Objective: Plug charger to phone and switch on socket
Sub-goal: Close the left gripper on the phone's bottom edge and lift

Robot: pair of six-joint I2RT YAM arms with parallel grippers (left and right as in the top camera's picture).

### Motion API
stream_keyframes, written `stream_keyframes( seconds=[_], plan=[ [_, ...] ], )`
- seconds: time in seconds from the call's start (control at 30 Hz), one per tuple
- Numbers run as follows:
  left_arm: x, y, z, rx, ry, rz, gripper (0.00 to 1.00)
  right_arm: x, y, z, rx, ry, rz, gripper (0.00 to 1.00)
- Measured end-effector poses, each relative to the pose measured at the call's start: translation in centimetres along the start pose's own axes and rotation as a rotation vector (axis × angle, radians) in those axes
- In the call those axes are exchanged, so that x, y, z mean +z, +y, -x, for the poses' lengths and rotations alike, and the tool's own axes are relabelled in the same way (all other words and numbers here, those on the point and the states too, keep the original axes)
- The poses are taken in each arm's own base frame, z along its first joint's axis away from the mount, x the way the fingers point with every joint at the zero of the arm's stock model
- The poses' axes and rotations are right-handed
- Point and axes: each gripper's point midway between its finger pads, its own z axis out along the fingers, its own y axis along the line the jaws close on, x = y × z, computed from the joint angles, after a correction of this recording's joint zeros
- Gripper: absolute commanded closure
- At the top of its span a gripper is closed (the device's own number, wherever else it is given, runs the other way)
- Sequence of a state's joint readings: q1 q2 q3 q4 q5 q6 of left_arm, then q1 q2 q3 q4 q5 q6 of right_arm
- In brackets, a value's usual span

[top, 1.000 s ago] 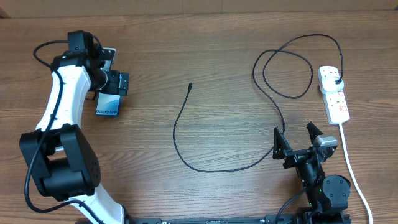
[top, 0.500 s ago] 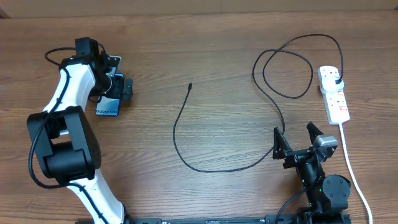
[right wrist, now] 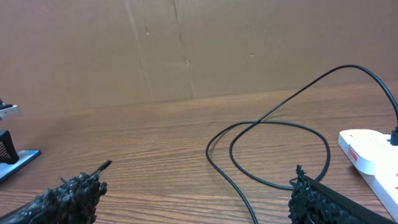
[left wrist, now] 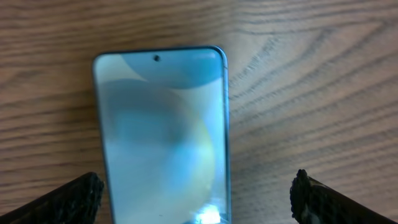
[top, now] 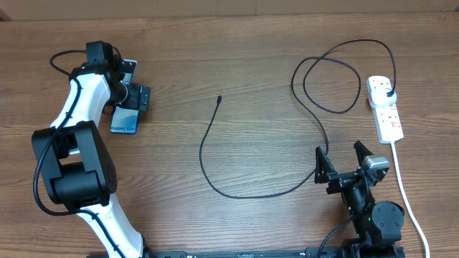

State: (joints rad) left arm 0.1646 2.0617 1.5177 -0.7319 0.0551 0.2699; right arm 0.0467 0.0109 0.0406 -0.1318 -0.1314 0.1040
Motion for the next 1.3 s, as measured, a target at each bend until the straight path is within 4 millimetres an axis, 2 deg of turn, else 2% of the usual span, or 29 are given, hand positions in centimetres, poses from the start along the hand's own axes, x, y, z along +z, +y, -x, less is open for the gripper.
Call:
stream_keyframes(
  seconds=[0.27,0.43,0.67,1.1,1.3],
  plan=[
    [0.5,1.0,0.1,-0.001,0.001,0.049,0.0,0.0,0.0,0.0,0.0,0.0,0.0,0.0],
    [2.9,1.1,-1.3,-0.01,0.06,0.038,0.01,0.0,0.0,0.0,0.0,0.0,0.0,0.0],
    [3.0,1.8,-1.3,-0.027,0.055,0.036,0.0,0.0,0.0,0.0,0.0,0.0,0.0,0.0],
    [2.9,2.0,-1.9,-0.051,0.072,0.014,0.15,0.0,0.0,0.0,0.0,0.0,0.0,0.0],
    [2.9,1.7,-2.0,-0.077,0.079,-0.002,0.18,0.0,0.0,0.0,0.0,0.0,0.0,0.0]
  ],
)
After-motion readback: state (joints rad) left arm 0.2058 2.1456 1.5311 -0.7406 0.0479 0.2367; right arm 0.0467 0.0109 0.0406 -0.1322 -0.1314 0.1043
